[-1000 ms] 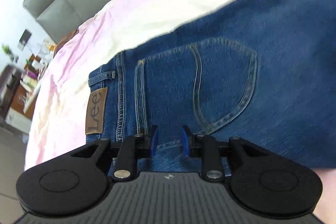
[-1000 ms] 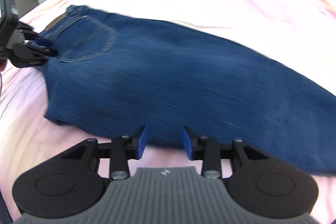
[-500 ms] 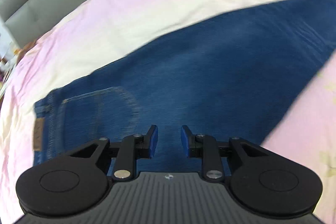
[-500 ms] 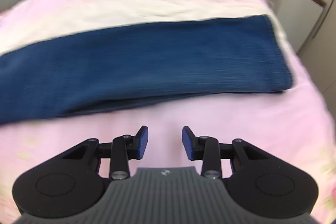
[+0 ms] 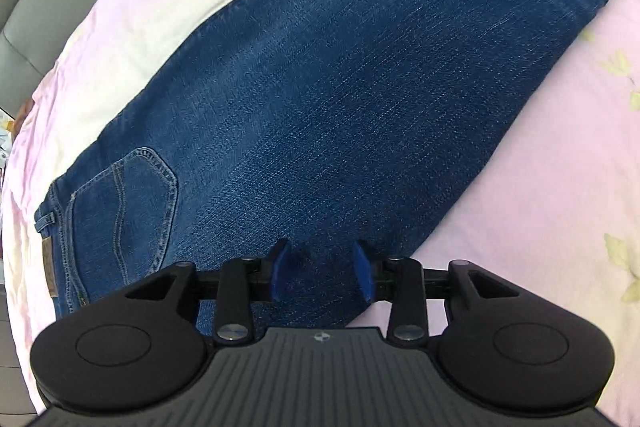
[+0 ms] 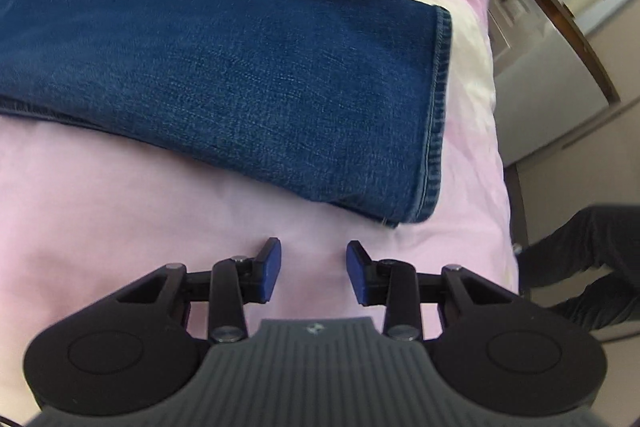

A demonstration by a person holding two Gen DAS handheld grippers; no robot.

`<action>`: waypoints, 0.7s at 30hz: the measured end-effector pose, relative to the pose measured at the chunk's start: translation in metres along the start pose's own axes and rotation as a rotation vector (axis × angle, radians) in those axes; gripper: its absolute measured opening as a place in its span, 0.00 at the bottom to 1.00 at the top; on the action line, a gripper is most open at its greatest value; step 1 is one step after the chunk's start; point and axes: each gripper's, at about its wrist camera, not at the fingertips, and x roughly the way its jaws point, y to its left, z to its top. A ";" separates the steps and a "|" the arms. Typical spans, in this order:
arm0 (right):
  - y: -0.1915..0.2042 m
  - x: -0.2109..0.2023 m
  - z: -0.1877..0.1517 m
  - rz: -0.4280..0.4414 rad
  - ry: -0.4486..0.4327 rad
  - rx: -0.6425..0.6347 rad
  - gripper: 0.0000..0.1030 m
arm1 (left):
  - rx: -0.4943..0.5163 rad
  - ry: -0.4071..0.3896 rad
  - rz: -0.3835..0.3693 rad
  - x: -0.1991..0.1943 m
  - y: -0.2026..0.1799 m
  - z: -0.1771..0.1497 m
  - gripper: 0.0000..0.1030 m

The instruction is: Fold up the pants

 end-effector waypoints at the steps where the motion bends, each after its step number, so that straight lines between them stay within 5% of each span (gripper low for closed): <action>1: 0.000 0.002 0.002 -0.008 -0.009 -0.019 0.31 | -0.006 0.005 -0.001 0.002 0.000 0.001 0.42; 3: -0.004 0.008 0.006 -0.040 -0.033 -0.034 0.28 | -0.020 0.011 -0.003 0.003 0.002 0.003 0.42; 8: -0.019 0.022 0.010 -0.057 -0.006 -0.047 0.00 | -0.037 0.007 -0.013 0.004 0.006 0.003 0.42; 12: -0.035 0.028 0.007 -0.145 0.029 -0.070 0.12 | -0.051 0.006 -0.020 0.005 0.007 0.003 0.42; 21: -0.088 -0.006 0.008 0.066 0.024 0.232 0.21 | -0.095 -0.006 -0.043 0.000 0.014 0.003 0.42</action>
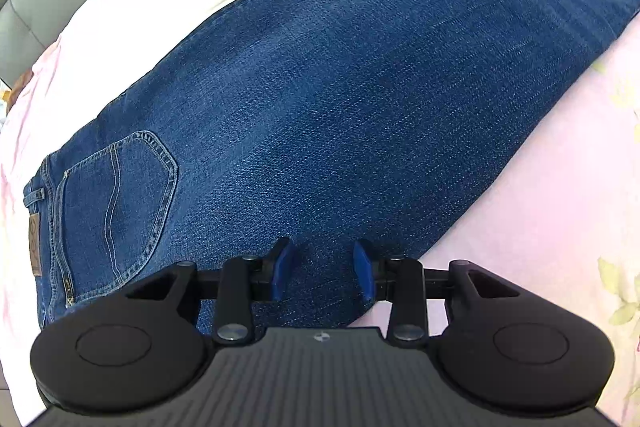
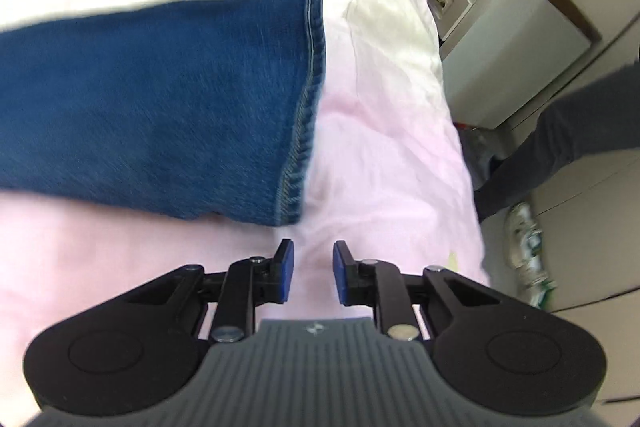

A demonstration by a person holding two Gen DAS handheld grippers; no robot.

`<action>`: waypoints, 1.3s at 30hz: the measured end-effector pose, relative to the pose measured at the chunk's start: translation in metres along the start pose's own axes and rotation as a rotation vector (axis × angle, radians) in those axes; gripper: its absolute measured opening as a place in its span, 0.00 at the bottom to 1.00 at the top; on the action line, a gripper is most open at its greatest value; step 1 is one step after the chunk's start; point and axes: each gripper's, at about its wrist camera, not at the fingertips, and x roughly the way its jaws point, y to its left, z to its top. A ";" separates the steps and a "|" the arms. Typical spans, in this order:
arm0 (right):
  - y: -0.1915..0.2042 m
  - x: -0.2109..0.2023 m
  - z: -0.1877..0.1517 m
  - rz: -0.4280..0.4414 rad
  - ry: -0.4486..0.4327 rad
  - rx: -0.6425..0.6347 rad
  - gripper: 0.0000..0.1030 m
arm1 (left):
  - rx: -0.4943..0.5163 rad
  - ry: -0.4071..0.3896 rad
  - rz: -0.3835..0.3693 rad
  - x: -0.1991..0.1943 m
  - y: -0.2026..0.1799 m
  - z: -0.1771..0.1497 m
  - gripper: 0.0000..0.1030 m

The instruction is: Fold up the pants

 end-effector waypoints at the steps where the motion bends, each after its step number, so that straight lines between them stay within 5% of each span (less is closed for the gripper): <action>1: 0.002 -0.004 0.003 0.005 -0.009 -0.008 0.23 | 0.000 0.000 0.003 -0.001 0.001 0.000 0.42; 10: 0.084 -0.017 -0.003 -0.014 -0.073 -0.494 0.37 | -0.018 0.002 0.002 -0.002 0.006 -0.004 0.42; 15: 0.123 0.006 -0.025 -0.133 -0.071 -0.749 0.45 | -0.028 0.003 -0.013 0.003 0.010 -0.002 0.42; 22: 0.133 0.041 -0.017 -0.239 -0.096 -0.810 0.45 | -0.038 0.012 -0.046 0.012 0.012 0.000 0.43; 29: 0.150 0.038 -0.011 -0.300 -0.068 -0.880 0.10 | -0.053 0.006 -0.074 0.016 0.016 -0.001 0.43; 34: 0.154 0.000 0.001 -0.363 -0.085 -0.893 0.07 | -0.080 -0.024 -0.100 0.009 0.021 -0.009 0.43; 39: 0.170 -0.069 0.028 -0.451 -0.216 -0.925 0.03 | -0.094 -0.075 -0.125 -0.007 0.032 -0.018 0.43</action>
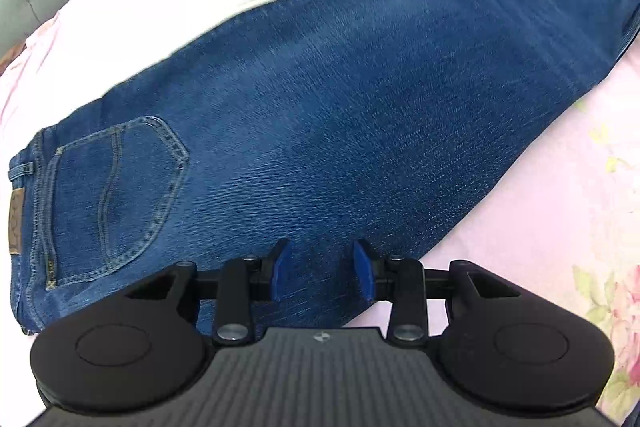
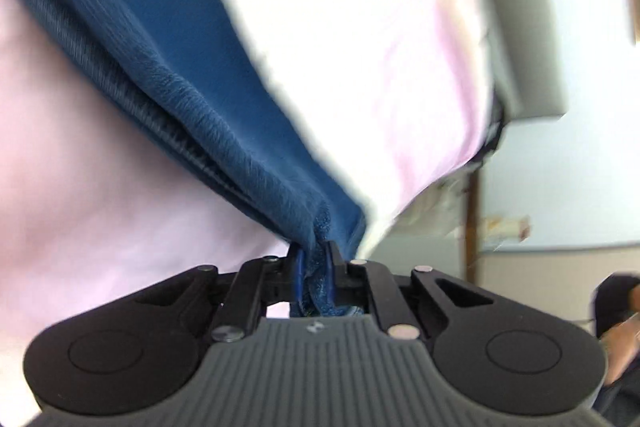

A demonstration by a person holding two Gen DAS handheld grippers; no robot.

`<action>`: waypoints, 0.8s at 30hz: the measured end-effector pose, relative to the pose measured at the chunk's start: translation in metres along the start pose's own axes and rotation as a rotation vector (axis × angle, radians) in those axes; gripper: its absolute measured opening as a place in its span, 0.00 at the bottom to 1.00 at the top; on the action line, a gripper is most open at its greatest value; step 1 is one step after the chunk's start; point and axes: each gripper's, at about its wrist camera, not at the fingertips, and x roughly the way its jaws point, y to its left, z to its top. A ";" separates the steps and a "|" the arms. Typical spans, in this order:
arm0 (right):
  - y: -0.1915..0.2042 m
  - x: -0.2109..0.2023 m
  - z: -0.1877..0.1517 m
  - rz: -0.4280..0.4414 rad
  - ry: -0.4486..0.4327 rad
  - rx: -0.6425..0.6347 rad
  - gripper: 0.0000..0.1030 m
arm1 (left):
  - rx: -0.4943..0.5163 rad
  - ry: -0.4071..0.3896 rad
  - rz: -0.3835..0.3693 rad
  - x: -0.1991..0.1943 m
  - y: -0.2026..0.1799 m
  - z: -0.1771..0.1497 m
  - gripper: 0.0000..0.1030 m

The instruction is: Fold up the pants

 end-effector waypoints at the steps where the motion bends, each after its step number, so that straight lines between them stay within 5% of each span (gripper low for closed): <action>1: -0.005 -0.016 0.004 -0.025 -0.023 -0.021 0.03 | -0.006 -0.014 -0.004 -0.006 0.005 -0.002 0.43; 7: -0.022 -0.100 0.077 -0.114 -0.201 -0.096 0.01 | -0.049 -0.092 -0.016 -0.038 0.031 -0.012 0.43; 12: 0.010 -0.174 0.163 -0.110 -0.394 -0.197 0.01 | -0.081 -0.141 -0.022 -0.053 0.057 -0.022 0.43; 20: 0.135 -0.243 0.274 0.049 -0.599 -0.480 0.01 | -0.161 -0.168 -0.010 -0.056 0.100 -0.049 0.43; 24: 0.209 -0.252 0.302 0.142 -0.619 -0.635 0.03 | -0.172 -0.154 -0.014 -0.044 0.108 -0.064 0.43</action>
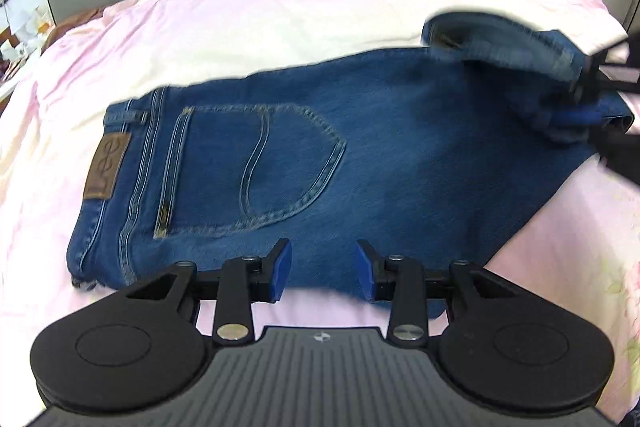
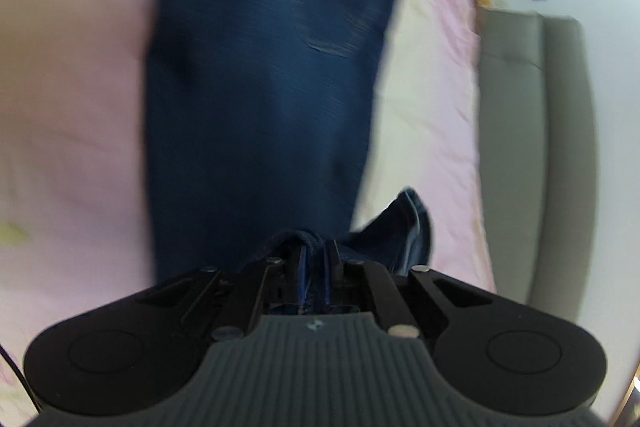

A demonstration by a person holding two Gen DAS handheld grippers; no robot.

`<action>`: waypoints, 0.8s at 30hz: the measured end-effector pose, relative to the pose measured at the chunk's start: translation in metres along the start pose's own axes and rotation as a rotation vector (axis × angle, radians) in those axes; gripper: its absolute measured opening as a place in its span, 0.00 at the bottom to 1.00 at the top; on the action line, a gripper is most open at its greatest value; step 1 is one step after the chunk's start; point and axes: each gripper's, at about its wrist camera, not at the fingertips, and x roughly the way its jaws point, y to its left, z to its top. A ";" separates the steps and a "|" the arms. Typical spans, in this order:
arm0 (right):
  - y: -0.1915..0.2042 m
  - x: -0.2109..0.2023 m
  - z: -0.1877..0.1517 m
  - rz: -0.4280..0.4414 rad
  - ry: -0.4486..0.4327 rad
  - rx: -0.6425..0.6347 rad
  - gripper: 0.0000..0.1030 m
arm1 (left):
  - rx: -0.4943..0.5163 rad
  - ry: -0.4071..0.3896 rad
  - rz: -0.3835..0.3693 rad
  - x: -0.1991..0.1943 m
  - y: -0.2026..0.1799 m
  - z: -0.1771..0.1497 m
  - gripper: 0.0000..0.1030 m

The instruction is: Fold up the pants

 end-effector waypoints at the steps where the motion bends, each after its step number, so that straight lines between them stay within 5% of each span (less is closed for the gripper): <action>1: 0.010 0.007 0.009 0.022 0.003 -0.028 0.03 | -0.003 0.004 -0.010 0.002 0.002 -0.004 0.43; 4: 0.033 0.020 0.025 0.032 0.003 -0.099 0.06 | -0.009 0.016 -0.030 0.008 0.006 -0.014 0.43; 7: 0.049 0.005 0.029 0.024 -0.061 -0.144 0.40 | -0.012 0.020 -0.047 0.011 0.005 -0.019 0.43; 11: 0.040 -0.025 0.030 0.080 -0.093 -0.049 0.42 | -0.019 0.011 -0.076 0.011 0.003 -0.020 0.43; 16: -0.031 -0.021 -0.002 0.206 -0.011 0.502 0.44 | -0.028 0.007 -0.078 0.015 0.000 -0.014 0.43; 20: -0.081 -0.018 -0.058 0.301 -0.005 1.106 0.80 | -0.043 0.011 -0.086 0.016 -0.001 -0.013 0.43; 24: -0.088 0.014 -0.090 0.410 0.030 1.477 0.80 | -0.067 0.020 -0.102 0.016 0.000 -0.011 0.43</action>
